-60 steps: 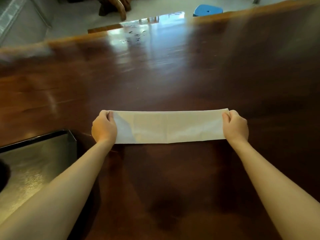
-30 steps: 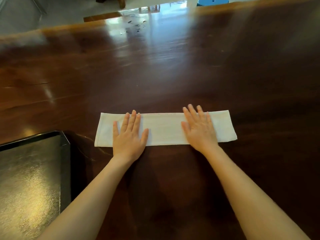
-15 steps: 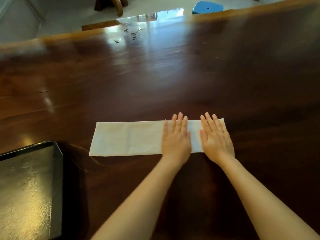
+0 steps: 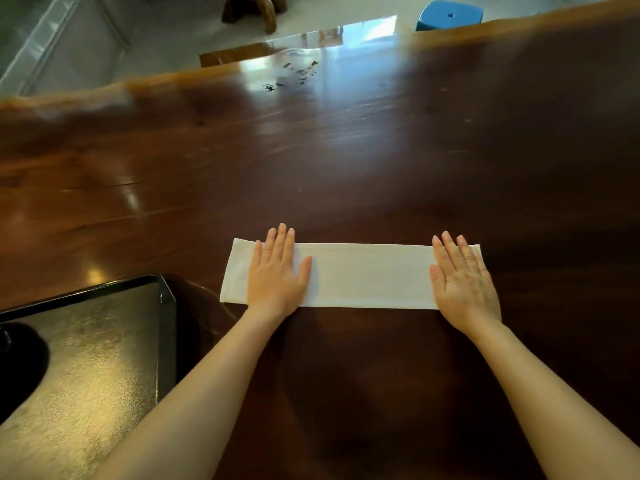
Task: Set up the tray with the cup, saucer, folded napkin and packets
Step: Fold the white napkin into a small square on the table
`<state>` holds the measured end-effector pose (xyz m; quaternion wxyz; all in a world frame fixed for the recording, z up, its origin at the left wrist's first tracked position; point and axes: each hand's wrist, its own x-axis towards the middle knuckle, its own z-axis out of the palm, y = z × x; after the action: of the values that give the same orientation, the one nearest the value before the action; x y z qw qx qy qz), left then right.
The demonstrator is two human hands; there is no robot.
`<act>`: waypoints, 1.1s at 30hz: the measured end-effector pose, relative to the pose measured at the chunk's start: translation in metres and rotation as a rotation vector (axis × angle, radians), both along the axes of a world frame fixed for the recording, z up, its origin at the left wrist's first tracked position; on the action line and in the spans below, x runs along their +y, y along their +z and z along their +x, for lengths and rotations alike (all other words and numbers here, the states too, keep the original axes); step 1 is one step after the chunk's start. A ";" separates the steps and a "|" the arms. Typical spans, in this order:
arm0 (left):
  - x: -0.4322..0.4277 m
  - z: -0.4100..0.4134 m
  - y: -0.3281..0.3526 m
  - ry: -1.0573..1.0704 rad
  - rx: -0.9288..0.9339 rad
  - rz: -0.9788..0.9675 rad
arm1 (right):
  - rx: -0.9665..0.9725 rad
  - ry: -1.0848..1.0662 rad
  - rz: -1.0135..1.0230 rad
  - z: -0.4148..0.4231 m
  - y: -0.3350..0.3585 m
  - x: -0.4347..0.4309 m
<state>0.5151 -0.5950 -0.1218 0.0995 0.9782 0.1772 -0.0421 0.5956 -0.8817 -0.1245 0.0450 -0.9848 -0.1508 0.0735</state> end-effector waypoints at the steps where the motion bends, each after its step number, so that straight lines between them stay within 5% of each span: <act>1: 0.007 -0.002 0.000 0.023 0.002 -0.002 | -0.002 0.000 0.001 0.000 -0.001 0.000; 7: 0.014 -0.005 -0.003 0.060 -0.030 -0.006 | 0.031 0.009 0.029 0.003 0.000 -0.003; 11: 0.016 -0.004 -0.007 0.050 0.007 -0.003 | 0.119 0.017 0.358 0.004 0.017 -0.012; 16: -0.004 -0.002 0.007 -0.007 -0.011 0.059 | -0.158 -0.404 0.421 -0.038 0.032 -0.036; 21: -0.082 0.000 0.009 -0.362 -0.084 0.004 | 0.108 -0.682 0.514 -0.041 0.045 -0.033; 27: -0.086 -0.003 -0.007 -0.366 -0.041 0.025 | 0.307 -0.845 0.550 -0.022 0.054 -0.025; 33: -0.087 -0.003 -0.006 -0.360 -0.024 0.026 | 0.254 -0.858 0.983 -0.032 0.054 -0.005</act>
<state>0.5125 -0.6816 -0.1276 0.0799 0.9958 -0.0013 -0.0453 0.5638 -0.8872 -0.0704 0.5317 -0.8061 0.2449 0.0870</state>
